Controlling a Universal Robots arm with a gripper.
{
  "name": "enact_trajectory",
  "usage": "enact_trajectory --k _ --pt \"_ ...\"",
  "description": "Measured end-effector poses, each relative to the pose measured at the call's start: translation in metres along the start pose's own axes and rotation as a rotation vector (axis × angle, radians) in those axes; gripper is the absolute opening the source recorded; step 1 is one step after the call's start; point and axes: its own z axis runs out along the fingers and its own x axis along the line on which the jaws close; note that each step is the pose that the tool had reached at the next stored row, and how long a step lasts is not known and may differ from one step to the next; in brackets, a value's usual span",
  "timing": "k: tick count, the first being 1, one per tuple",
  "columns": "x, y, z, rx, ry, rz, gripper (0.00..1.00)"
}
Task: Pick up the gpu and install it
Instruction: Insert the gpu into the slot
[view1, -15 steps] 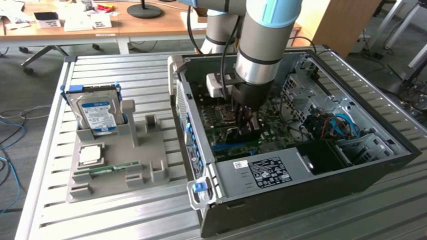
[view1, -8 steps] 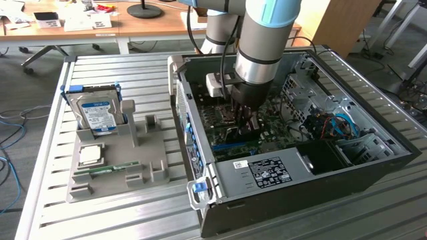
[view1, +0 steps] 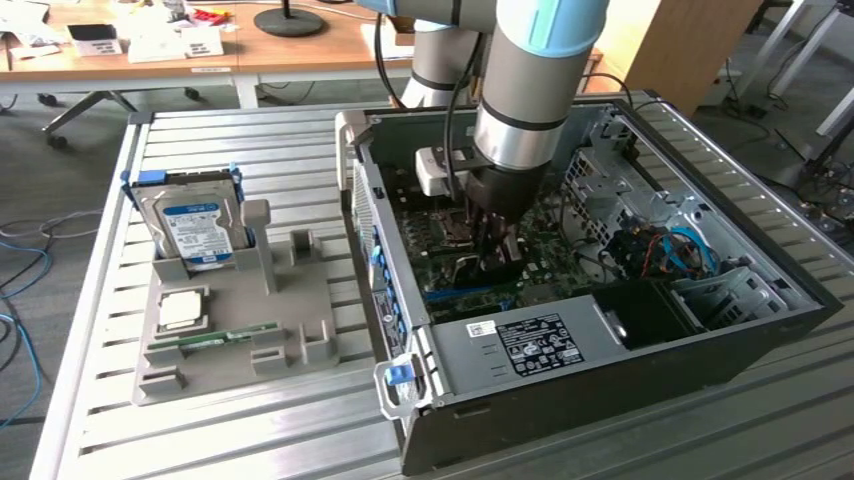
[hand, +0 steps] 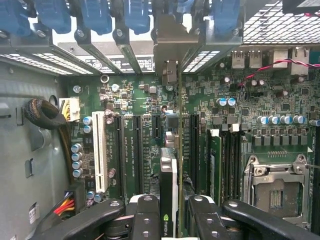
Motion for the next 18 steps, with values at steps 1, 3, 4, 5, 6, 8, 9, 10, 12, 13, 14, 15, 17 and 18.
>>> enact_trajectory --k 1,3,4,5,6,8,9,10,12,13,14,15,17,18 --pt "0.0001 0.0 0.0001 -0.0001 0.0001 0.003 0.27" --pt "0.0001 0.0 0.0005 0.0001 0.0003 0.011 0.27" --pt "0.0001 0.0 0.0006 0.0001 0.0003 0.014 0.27" --pt "0.0 0.0 0.0008 0.0002 0.0001 0.017 0.27" --pt "-0.0001 0.0 0.0008 0.0003 0.0 0.017 0.27" --pt "-0.0002 0.0 0.0008 0.0002 0.0 0.017 0.27" --pt "-0.0003 0.0001 0.0008 0.0002 0.0 0.017 0.27" --pt "-0.0006 0.0001 0.0008 0.0002 0.0 0.017 0.27" --pt "-0.0011 0.0002 0.0008 0.0002 0.0 0.018 0.27" --pt "-0.0012 0.0002 0.0008 0.0002 0.0 0.017 0.27" --pt "-0.0012 0.0002 0.0008 0.0002 0.0001 0.017 0.27" --pt "-0.0012 0.0002 0.0008 0.0002 0.0 0.017 0.27" --pt "-0.0012 0.0005 0.0008 0.0002 0.0 0.016 0.27" --pt "-0.0012 0.0008 0.0009 0.0001 0.0 0.013 0.27"
